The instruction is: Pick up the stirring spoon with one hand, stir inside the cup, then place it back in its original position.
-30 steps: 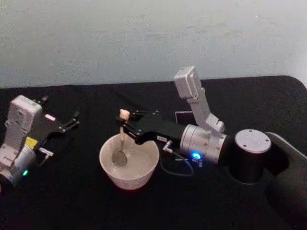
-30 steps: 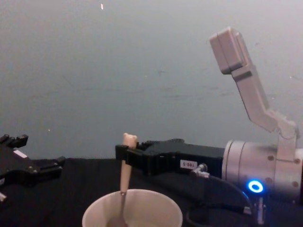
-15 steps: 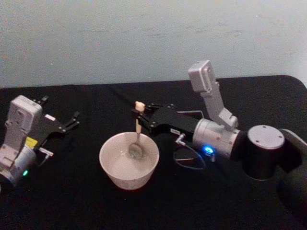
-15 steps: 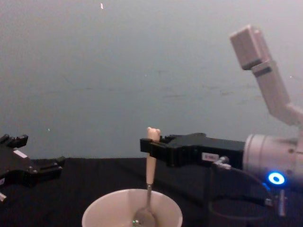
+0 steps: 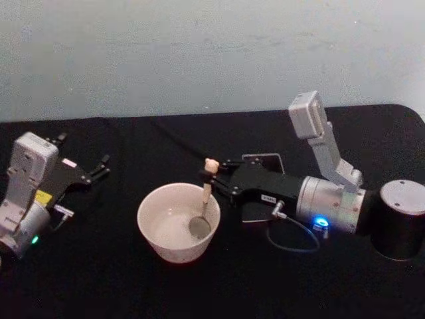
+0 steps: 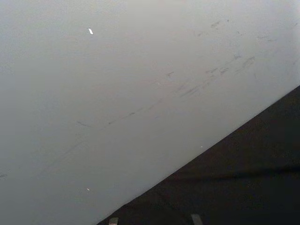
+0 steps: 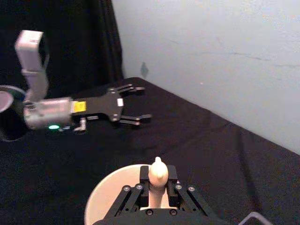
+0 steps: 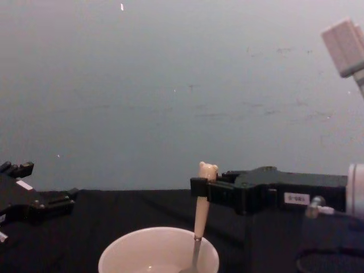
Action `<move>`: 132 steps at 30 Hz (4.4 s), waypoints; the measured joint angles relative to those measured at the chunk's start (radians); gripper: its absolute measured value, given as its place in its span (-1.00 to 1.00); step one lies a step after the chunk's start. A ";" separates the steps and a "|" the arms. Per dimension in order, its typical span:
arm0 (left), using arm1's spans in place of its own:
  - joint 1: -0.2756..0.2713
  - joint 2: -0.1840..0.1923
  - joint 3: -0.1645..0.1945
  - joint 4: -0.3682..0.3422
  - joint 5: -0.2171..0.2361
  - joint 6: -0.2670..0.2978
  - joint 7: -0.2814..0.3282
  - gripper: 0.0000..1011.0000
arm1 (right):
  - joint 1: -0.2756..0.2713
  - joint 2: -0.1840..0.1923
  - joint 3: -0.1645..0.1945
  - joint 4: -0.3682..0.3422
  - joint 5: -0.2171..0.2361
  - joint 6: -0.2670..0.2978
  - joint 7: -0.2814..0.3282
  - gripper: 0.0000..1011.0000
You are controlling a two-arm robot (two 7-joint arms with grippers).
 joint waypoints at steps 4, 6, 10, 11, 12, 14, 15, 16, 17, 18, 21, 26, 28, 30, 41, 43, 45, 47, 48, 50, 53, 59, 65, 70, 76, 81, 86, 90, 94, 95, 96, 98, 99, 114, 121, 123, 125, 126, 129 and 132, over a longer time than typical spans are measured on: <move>0.000 0.000 0.000 0.000 0.000 0.000 0.000 0.98 | -0.011 0.017 -0.007 -0.031 0.017 0.009 0.019 -0.58; 0.000 0.000 0.000 0.000 0.000 0.000 0.000 0.98 | -0.012 0.019 -0.014 -0.039 0.021 0.011 0.022 -0.58; 0.000 0.000 0.000 0.000 0.000 0.000 0.000 0.98 | -0.012 0.012 -0.034 -0.045 0.025 0.016 0.024 -0.58; 0.000 0.000 0.000 0.000 0.000 0.000 0.000 0.98 | -0.008 0.006 -0.042 -0.045 0.027 0.019 0.023 -0.58; 0.000 0.000 0.000 0.000 0.000 0.000 0.000 0.98 | -0.006 0.001 -0.046 -0.043 0.028 0.020 0.023 -0.58; 0.000 0.000 0.000 0.000 0.000 0.000 0.000 0.98 | -0.001 -0.008 -0.055 -0.039 0.028 0.022 0.020 -0.58; 0.000 0.000 0.000 0.000 0.000 0.000 0.000 0.98 | 0.005 -0.020 -0.065 -0.031 0.028 0.023 0.017 -0.58; 0.000 0.000 0.000 0.000 0.000 0.000 0.000 0.98 | 0.008 -0.025 -0.068 -0.027 0.027 0.024 0.015 -0.58; 0.000 0.000 0.000 0.000 0.000 0.000 0.000 0.98 | 0.014 -0.035 -0.075 -0.019 0.027 0.026 0.010 -0.58; 0.000 0.000 0.000 0.000 0.000 0.000 0.000 0.98 | 0.018 -0.041 -0.079 -0.014 0.027 0.027 0.008 -0.58; 0.000 0.000 0.000 0.000 0.000 0.000 0.000 0.98 | 0.034 -0.069 -0.091 0.008 0.020 0.028 -0.009 -0.58; 0.000 0.000 0.000 0.000 0.000 0.000 0.000 0.98 | 0.066 -0.119 -0.106 0.059 -0.009 0.024 -0.050 -0.58; 0.000 0.000 0.000 0.000 0.000 0.000 0.000 0.98 | 0.075 -0.132 -0.107 0.076 -0.019 0.022 -0.061 -0.58; 0.000 0.000 0.000 0.000 0.000 0.000 0.000 0.98 | 0.088 -0.152 -0.105 0.105 -0.031 0.018 -0.077 -0.58; 0.000 0.000 0.000 0.000 0.000 0.000 0.000 0.98 | 0.115 -0.187 -0.056 0.181 -0.062 0.012 -0.121 -0.58; 0.000 0.000 0.000 0.000 0.000 0.000 0.000 0.98 | 0.114 -0.184 -0.049 0.181 -0.064 0.012 -0.121 -0.58; 0.000 0.000 0.000 0.000 0.000 0.000 0.000 0.98 | 0.102 -0.167 -0.036 0.167 -0.065 0.016 -0.115 -0.58; 0.000 0.000 0.000 0.000 0.000 0.000 0.000 0.98 | 0.094 -0.155 -0.029 0.154 -0.062 0.022 -0.109 -0.58; 0.000 0.000 0.000 0.000 0.000 0.000 0.000 0.98 | 0.088 -0.148 -0.026 0.145 -0.060 0.025 -0.105 -0.58; 0.000 0.000 0.000 0.000 0.000 0.000 0.000 0.98 | 0.071 -0.126 -0.018 0.119 -0.052 0.033 -0.093 -0.58; 0.000 0.000 0.000 0.000 0.000 0.000 0.000 0.98 | 0.049 -0.094 -0.010 0.079 -0.038 0.041 -0.073 -0.58; 0.000 0.000 0.000 0.000 0.000 0.000 0.000 0.98 | 0.015 -0.041 -0.010 0.017 -0.016 0.052 -0.034 -0.58; 0.000 0.000 0.000 0.000 0.000 0.000 0.000 0.98 | 0.000 -0.023 -0.034 -0.020 -0.002 0.056 -0.016 -0.58; 0.000 0.000 0.000 0.000 0.000 0.000 0.000 0.98 | 0.005 -0.031 -0.057 -0.028 0.000 0.054 -0.012 -0.58; 0.000 0.000 0.000 0.000 0.000 0.000 0.000 0.98 | 0.028 -0.063 -0.082 -0.005 -0.013 0.042 -0.027 -0.58; 0.000 0.000 0.000 0.000 0.000 0.000 0.000 0.98 | 0.059 -0.108 -0.093 0.043 -0.031 0.032 -0.049 -0.58; 0.000 0.000 0.000 0.000 0.000 0.000 0.000 0.98 | 0.085 -0.147 -0.087 0.090 -0.041 0.028 -0.076 -0.58; 0.000 0.000 0.000 0.000 0.000 0.000 0.000 0.98 | 0.102 -0.168 -0.072 0.128 -0.056 0.022 -0.100 -0.58; 0.000 0.000 0.000 0.000 0.000 0.000 0.000 0.98 | 0.109 -0.171 -0.056 0.147 -0.066 0.020 -0.112 -0.58; 0.000 0.000 0.000 0.000 0.000 0.000 0.000 0.98 | 0.109 -0.170 -0.053 0.147 -0.068 0.021 -0.114 -0.58; 0.000 0.000 0.000 0.000 0.000 0.000 0.000 0.98 | 0.109 -0.170 -0.053 0.147 -0.068 0.021 -0.114 -0.58; 0.000 0.000 0.000 0.000 0.000 0.000 0.000 0.98 | 0.103 -0.156 -0.041 0.139 -0.071 0.024 -0.114 -0.58; 0.000 0.000 0.000 0.000 0.000 0.000 0.000 0.98 | 0.100 -0.151 -0.038 0.133 -0.071 0.025 -0.113 -0.58; 0.000 0.000 0.000 0.000 0.000 0.000 0.000 0.98 | 0.016 -0.018 -0.032 -0.033 -0.012 0.077 -0.012 -0.58; 0.000 0.000 0.000 0.000 0.000 0.000 0.000 0.98 | 0.013 -0.013 -0.071 -0.053 -0.009 0.074 0.003 -0.58; 0.000 0.000 0.000 0.000 0.000 0.000 0.000 0.98 | 0.020 -0.023 -0.082 -0.049 -0.010 0.067 0.002 -0.58; 0.000 0.000 0.000 0.000 0.000 0.000 0.000 0.98 | 0.027 -0.034 -0.088 -0.042 -0.012 0.062 -0.001 -0.58; 0.000 0.000 0.000 0.000 0.000 0.000 0.000 0.98 | 0.034 -0.047 -0.092 -0.033 -0.014 0.058 -0.008 -0.58; 0.000 0.000 0.000 0.000 0.000 0.000 0.000 0.98 | 0.050 -0.075 -0.098 -0.009 -0.020 0.053 -0.027 -0.58; 0.000 0.000 0.000 0.000 0.000 0.000 0.000 0.98 | 0.061 -0.096 -0.100 0.010 -0.024 0.051 -0.042 -0.58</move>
